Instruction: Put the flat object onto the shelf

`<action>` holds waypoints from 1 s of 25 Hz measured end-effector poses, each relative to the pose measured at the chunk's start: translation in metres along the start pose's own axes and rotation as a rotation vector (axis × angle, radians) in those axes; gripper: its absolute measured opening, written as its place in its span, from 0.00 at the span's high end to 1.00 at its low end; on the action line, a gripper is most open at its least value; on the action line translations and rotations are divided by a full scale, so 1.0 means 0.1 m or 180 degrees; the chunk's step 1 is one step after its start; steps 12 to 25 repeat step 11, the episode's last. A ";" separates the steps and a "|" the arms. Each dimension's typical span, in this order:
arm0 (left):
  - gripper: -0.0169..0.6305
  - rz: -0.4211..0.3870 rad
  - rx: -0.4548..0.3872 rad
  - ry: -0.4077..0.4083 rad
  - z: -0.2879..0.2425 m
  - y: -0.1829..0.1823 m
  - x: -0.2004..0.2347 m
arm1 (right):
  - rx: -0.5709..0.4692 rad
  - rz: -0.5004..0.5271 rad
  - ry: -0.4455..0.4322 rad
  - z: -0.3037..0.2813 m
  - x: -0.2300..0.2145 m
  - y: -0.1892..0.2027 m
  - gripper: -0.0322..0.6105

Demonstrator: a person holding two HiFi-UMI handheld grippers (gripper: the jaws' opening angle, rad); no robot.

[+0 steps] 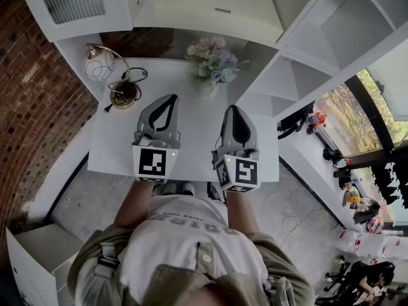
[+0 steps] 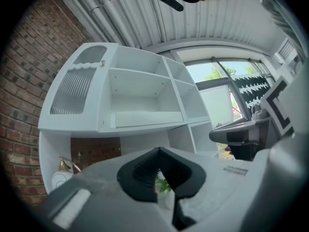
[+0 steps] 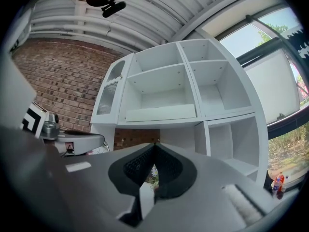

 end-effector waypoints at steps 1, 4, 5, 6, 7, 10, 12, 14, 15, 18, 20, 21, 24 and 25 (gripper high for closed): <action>0.96 -0.0001 0.0008 0.0005 0.00 0.00 0.00 | -0.0004 -0.0007 -0.0003 0.00 -0.01 -0.01 0.95; 0.96 -0.0008 0.0034 0.0020 -0.01 0.02 0.00 | -0.0008 -0.0047 -0.0021 -0.01 -0.02 -0.02 0.95; 0.96 -0.0011 0.0041 0.0026 -0.02 0.02 0.00 | -0.0011 -0.0058 -0.0032 -0.02 -0.03 -0.02 0.95; 0.96 -0.0017 0.0044 0.0033 -0.03 0.02 0.00 | -0.0015 -0.0060 -0.0042 -0.02 -0.03 -0.03 0.95; 0.96 -0.0023 0.0046 0.0039 -0.03 0.02 0.00 | -0.0017 -0.0057 -0.0047 -0.03 -0.03 -0.03 0.95; 0.96 -0.0038 0.0052 0.0051 -0.06 0.01 0.00 | -0.0010 -0.0046 -0.0054 -0.04 -0.03 -0.03 0.95; 0.96 -0.0041 0.0055 0.0055 -0.06 0.02 0.00 | -0.0007 -0.0041 -0.0059 -0.04 -0.02 -0.03 0.95; 0.96 -0.0041 0.0055 0.0055 -0.06 0.02 0.00 | -0.0007 -0.0041 -0.0059 -0.04 -0.02 -0.03 0.95; 0.96 -0.0041 0.0055 0.0055 -0.06 0.02 0.00 | -0.0007 -0.0041 -0.0059 -0.04 -0.02 -0.03 0.95; 0.96 -0.0041 0.0055 0.0055 -0.06 0.02 0.00 | -0.0007 -0.0041 -0.0059 -0.04 -0.02 -0.03 0.95; 0.96 -0.0041 0.0055 0.0055 -0.06 0.02 0.00 | -0.0007 -0.0041 -0.0059 -0.04 -0.02 -0.03 0.95; 0.96 -0.0041 0.0055 0.0055 -0.06 0.02 0.00 | -0.0007 -0.0041 -0.0059 -0.04 -0.02 -0.03 0.95; 0.96 -0.0041 0.0055 0.0055 -0.06 0.02 0.00 | -0.0007 -0.0041 -0.0059 -0.04 -0.02 -0.03 0.95; 0.96 -0.0041 0.0055 0.0055 -0.06 0.02 0.00 | -0.0007 -0.0041 -0.0059 -0.04 -0.02 -0.03 0.95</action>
Point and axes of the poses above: the fingertips, and each gripper's own axes: z backward along the fingers, x to its left, y out of its underside, the point moved 4 cm from there along z, backward along the fingers, and after that the axes turned 1 degree about z, right-handed, at the moved point
